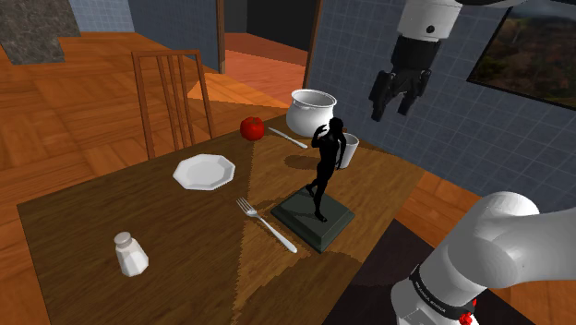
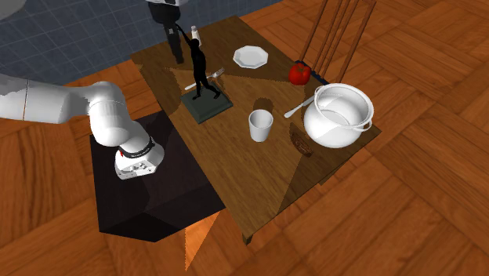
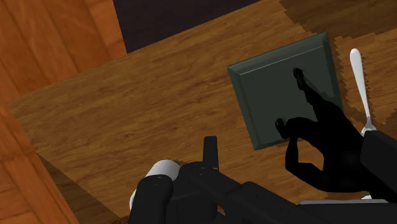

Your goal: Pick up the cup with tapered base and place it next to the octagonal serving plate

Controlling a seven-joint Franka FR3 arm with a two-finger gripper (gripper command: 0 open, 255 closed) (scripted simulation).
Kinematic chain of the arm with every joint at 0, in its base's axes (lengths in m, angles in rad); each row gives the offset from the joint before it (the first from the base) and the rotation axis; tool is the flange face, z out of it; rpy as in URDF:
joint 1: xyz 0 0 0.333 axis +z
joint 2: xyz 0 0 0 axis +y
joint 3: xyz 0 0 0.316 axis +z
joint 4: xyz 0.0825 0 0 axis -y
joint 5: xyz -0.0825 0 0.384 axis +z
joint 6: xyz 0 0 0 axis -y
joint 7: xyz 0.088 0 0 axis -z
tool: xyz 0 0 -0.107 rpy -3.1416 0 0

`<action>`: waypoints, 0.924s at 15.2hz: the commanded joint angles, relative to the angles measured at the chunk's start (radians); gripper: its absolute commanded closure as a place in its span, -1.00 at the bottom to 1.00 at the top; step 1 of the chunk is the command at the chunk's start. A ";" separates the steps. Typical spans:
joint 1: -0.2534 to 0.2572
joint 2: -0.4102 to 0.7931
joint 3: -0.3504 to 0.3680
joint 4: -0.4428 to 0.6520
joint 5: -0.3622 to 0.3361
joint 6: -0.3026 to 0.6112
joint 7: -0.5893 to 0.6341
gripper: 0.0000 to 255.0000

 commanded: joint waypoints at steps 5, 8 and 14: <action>-0.008 0.063 -0.043 -0.057 -0.043 0.123 -0.069 -1.00; -0.016 0.126 -0.075 -0.086 -0.073 0.216 -0.118 -1.00; -0.031 0.286 -0.135 -0.104 -0.122 0.402 -0.210 -1.00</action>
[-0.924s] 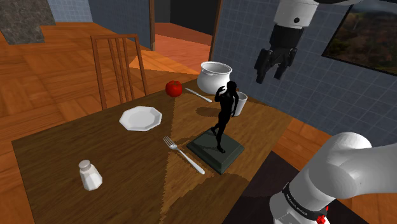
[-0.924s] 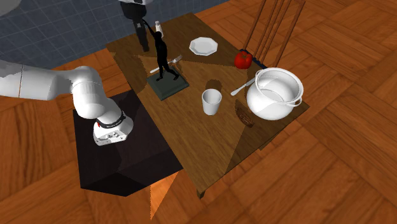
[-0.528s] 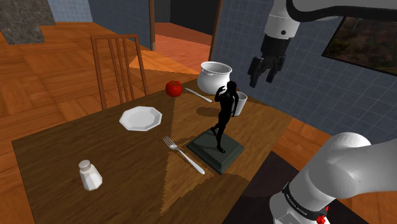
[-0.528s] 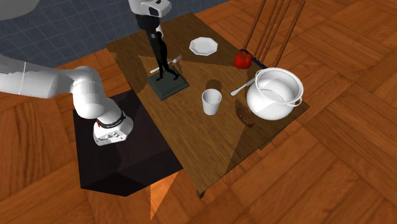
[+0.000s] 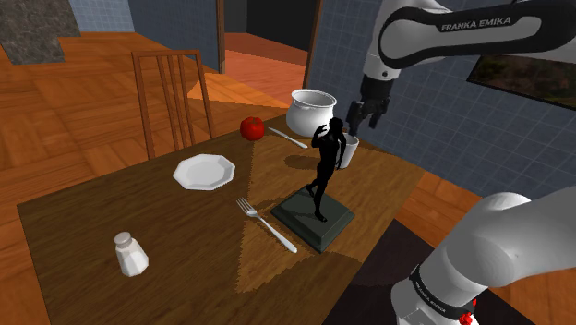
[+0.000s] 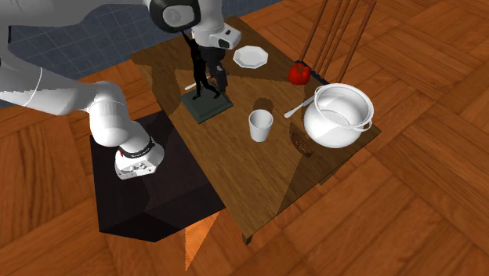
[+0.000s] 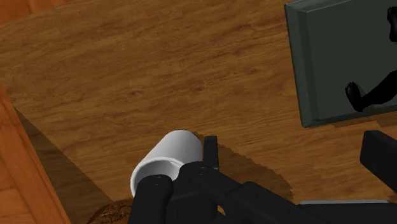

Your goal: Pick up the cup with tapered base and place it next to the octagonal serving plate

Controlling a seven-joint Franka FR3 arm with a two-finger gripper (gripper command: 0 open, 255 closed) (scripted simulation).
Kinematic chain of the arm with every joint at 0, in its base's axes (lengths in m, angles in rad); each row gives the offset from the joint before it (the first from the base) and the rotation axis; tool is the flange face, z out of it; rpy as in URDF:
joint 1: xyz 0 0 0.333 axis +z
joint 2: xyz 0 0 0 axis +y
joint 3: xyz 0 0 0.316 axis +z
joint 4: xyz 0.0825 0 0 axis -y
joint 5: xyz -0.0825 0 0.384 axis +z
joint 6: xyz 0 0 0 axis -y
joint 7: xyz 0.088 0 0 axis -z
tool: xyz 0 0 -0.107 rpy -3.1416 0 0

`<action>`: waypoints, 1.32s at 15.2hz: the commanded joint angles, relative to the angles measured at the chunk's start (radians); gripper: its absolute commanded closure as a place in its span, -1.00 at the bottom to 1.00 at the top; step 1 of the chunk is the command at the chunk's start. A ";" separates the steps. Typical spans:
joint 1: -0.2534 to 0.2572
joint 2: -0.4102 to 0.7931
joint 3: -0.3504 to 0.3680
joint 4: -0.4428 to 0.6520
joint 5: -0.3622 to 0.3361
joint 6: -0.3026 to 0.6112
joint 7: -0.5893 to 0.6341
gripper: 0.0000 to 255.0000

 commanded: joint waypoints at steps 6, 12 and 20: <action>-0.014 0.224 -0.063 0.035 -0.037 0.203 -0.102 -1.00; -0.024 0.444 -0.106 0.121 -0.040 0.348 -0.192 -1.00; -0.031 0.528 -0.117 0.094 -0.038 0.460 -0.206 -1.00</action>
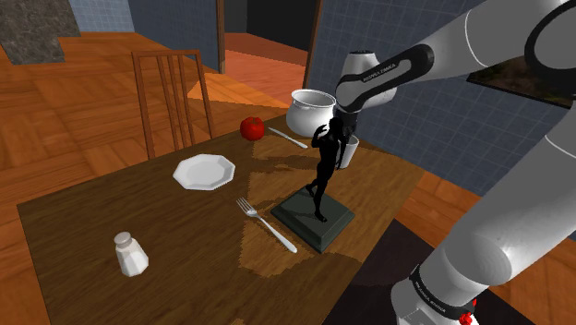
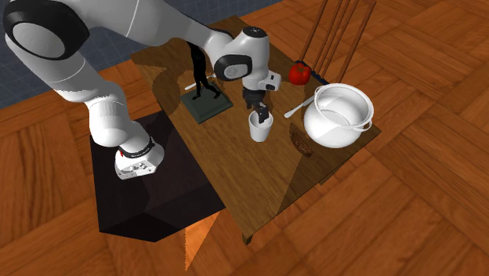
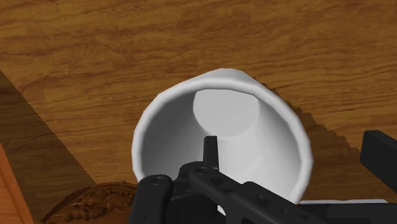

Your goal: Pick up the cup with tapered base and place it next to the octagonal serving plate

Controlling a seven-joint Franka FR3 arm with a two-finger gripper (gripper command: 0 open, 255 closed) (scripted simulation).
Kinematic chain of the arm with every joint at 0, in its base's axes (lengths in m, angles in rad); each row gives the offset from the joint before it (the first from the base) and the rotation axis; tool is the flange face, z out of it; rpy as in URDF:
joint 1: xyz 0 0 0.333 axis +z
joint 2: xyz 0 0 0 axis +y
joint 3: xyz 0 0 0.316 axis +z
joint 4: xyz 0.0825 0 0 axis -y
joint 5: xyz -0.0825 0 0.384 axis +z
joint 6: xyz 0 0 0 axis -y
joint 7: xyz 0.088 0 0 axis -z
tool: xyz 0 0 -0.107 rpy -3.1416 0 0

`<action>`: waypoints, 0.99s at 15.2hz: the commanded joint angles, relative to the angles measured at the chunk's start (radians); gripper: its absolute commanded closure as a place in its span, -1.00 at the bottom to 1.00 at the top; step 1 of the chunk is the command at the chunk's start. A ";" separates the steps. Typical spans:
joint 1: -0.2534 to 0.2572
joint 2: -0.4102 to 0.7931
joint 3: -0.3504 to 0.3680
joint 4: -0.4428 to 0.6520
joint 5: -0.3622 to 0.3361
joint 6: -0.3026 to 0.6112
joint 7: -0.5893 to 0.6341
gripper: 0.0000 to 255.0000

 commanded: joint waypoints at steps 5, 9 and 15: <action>-0.001 0.016 -0.001 -0.005 0.001 0.021 -0.001 -1.00; -0.001 0.016 -0.001 -0.005 0.001 0.021 -0.001 1.00; -0.001 0.016 -0.001 -0.005 0.001 0.021 -0.001 1.00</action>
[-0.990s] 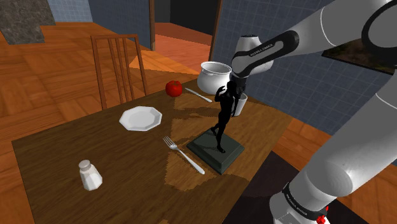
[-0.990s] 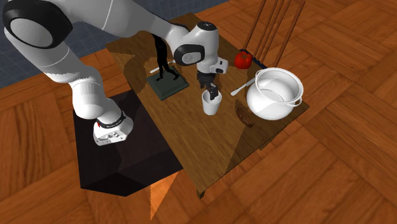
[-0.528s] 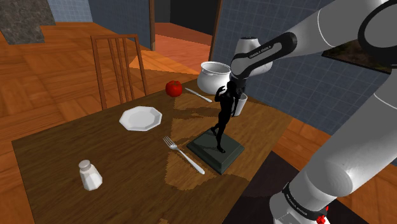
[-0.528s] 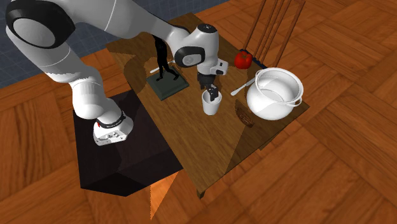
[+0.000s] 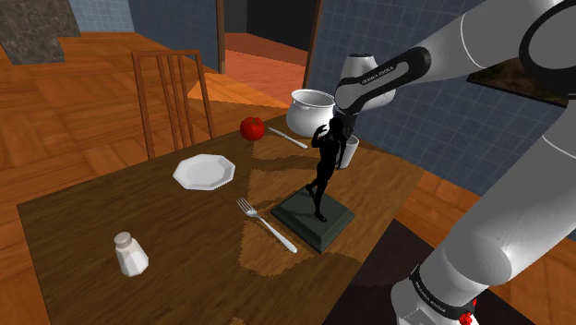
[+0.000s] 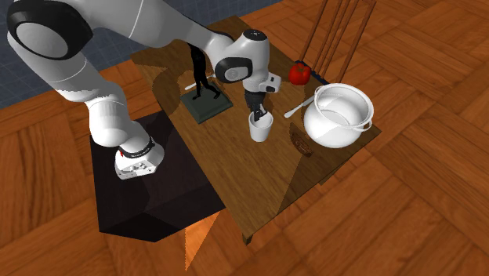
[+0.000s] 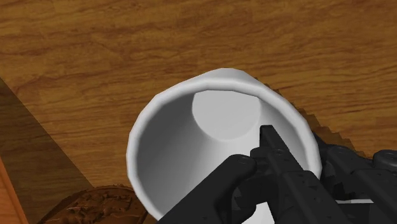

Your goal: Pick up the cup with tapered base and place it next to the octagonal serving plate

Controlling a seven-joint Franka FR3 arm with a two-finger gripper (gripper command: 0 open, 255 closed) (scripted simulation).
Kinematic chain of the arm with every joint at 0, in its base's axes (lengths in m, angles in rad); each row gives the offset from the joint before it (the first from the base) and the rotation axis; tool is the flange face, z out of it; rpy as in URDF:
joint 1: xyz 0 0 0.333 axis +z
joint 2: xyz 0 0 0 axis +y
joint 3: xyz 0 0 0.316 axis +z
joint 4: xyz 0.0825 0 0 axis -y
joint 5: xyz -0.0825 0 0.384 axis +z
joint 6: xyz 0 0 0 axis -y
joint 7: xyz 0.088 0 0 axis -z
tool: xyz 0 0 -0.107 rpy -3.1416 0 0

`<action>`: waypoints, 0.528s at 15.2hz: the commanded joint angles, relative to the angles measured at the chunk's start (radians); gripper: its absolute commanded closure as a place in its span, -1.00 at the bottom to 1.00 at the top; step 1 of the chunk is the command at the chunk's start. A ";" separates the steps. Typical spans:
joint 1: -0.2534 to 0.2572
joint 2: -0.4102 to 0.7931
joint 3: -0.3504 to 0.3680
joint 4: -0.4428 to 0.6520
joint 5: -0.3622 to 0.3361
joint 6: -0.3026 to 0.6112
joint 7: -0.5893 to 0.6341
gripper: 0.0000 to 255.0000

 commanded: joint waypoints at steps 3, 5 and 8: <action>0.000 0.000 0.000 0.000 0.000 0.000 0.000 1.00; 0.001 -0.016 0.001 0.011 0.000 -0.027 -0.001 1.00; 0.001 -0.038 0.002 0.031 -0.001 -0.068 -0.004 1.00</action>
